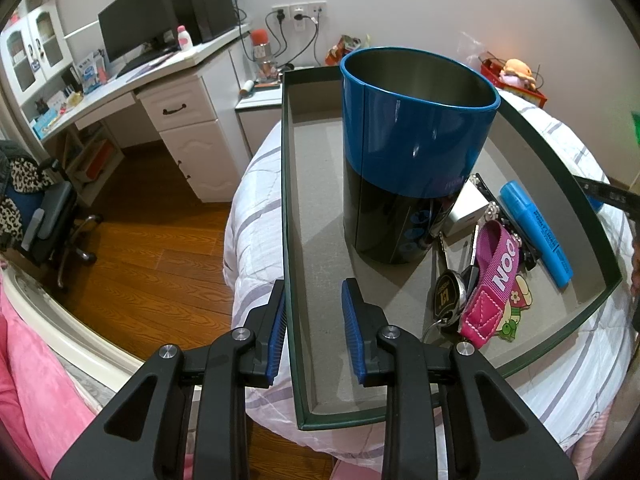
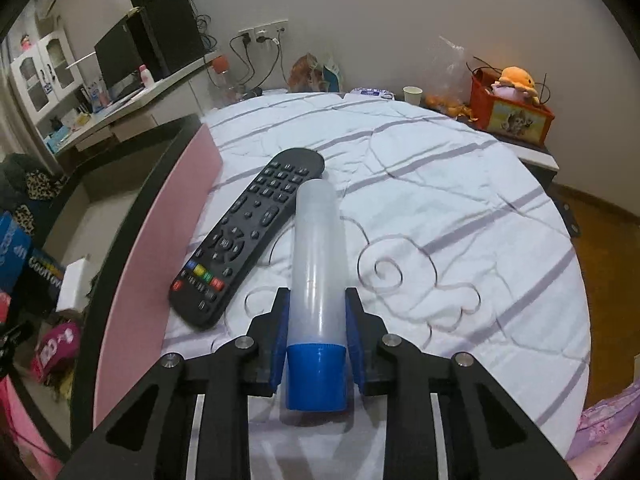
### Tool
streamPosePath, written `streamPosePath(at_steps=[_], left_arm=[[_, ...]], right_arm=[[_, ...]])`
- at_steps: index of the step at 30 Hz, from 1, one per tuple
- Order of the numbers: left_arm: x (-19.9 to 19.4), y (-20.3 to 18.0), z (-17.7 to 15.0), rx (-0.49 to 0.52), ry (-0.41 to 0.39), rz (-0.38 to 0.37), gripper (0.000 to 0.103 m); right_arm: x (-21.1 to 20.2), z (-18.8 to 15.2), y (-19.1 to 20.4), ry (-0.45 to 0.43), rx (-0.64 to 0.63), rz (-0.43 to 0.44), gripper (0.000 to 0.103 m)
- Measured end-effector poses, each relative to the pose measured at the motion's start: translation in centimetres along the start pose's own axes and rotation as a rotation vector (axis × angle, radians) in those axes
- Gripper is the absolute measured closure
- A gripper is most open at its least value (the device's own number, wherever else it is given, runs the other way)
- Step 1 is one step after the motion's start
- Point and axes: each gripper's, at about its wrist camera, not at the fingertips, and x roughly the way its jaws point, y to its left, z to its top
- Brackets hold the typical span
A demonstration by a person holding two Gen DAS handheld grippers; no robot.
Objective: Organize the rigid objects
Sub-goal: 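Carry the clear tube with the right tool into the tray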
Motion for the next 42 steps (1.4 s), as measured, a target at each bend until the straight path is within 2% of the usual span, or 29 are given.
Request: streamPosePath(at_steps=[4, 8, 13, 17, 21, 25, 33, 39, 42], left_arm=[[0.0, 0.0, 0.0, 0.0, 0.0, 0.001, 0.077], [0.0, 0.0, 0.0, 0.0, 0.0, 0.001, 0.077], [0.0, 0.0, 0.0, -0.001, 0.0, 0.0, 0.077], [0.0, 0.0, 0.0, -0.001, 0.0, -0.003, 0.077], [0.1, -0.1, 0.1, 0.001, 0.0, -0.007, 0.076], [0.1, 0.0, 0.2, -0.001, -0.002, -0.015, 0.076], [0.1, 0.0, 0.2, 0.001, -0.005, -0.018, 0.076], [0.2, 0.1, 0.2, 0.002, -0.007, -0.02, 0.075], [0.1, 0.0, 0.2, 0.002, -0.007, -0.019, 0.075]], right_arm=[[-2.5, -0.7, 0.6, -0.056, 0.008, 0.049, 0.077], [-4.9, -0.1, 2.4, -0.113, -0.025, 0.065, 0.077], [-7.4, 1.4, 6.3, -0.167, -0.102, 0.134, 0.077], [-7.5, 1.8, 9.5, -0.165, -0.17, 0.173, 0.077], [-5.1, 2.3, 12.7, -0.103, -0.222, 0.193, 0.077], [-2.2, 3.1, 14.4, -0.032, -0.252, 0.156, 0.077], [1.4, 3.3, 15.8, 0.097, -0.29, 0.11, 0.077], [2.4, 2.8, 16.1, 0.137, -0.307, 0.082, 0.077], [2.4, 3.0, 16.4, 0.138, -0.301, 0.102, 0.076]])
